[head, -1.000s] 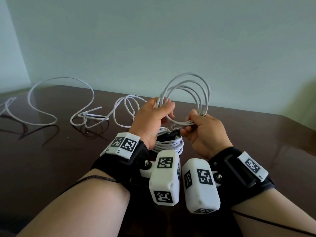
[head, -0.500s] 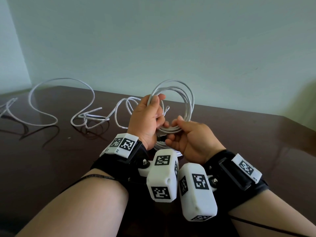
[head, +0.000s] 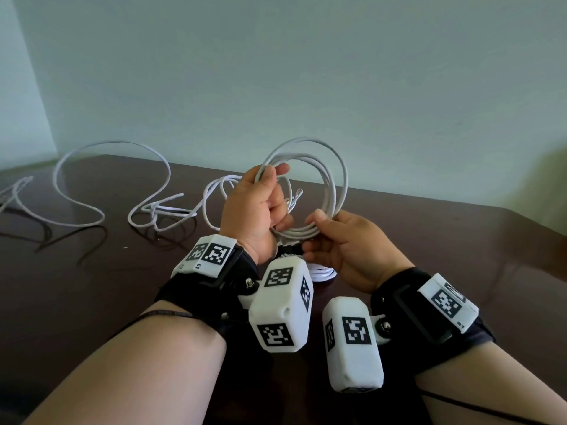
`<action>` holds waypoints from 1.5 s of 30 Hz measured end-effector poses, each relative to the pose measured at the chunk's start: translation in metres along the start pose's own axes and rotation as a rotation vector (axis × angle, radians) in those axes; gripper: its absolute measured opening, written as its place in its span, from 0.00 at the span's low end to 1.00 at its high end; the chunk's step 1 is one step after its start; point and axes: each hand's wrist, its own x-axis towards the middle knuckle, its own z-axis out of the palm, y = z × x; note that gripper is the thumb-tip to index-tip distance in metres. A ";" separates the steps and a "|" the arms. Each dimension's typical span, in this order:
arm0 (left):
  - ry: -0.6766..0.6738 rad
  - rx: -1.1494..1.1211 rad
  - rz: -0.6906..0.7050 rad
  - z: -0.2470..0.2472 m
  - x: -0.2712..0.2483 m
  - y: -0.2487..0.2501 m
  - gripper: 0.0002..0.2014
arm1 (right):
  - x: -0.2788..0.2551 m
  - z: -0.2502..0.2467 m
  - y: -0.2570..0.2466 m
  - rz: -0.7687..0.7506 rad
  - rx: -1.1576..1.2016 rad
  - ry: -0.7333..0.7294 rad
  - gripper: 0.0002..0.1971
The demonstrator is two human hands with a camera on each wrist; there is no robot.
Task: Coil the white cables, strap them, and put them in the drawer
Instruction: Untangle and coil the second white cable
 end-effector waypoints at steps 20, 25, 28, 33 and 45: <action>0.120 -0.010 0.115 0.005 0.003 -0.011 0.12 | -0.004 0.014 -0.002 0.037 0.181 0.048 0.08; -0.029 -0.081 0.061 0.011 -0.002 -0.012 0.20 | -0.006 0.015 -0.009 0.031 0.420 0.087 0.07; -0.137 -0.004 0.096 0.008 -0.002 -0.013 0.38 | -0.006 0.016 -0.008 0.048 0.408 0.099 0.09; -0.113 0.115 0.119 0.007 -0.003 -0.019 0.22 | -0.006 0.014 -0.007 0.097 0.217 0.133 0.11; 0.017 0.007 0.019 0.007 -0.008 -0.005 0.08 | -0.002 0.003 -0.006 -0.115 -0.693 0.361 0.13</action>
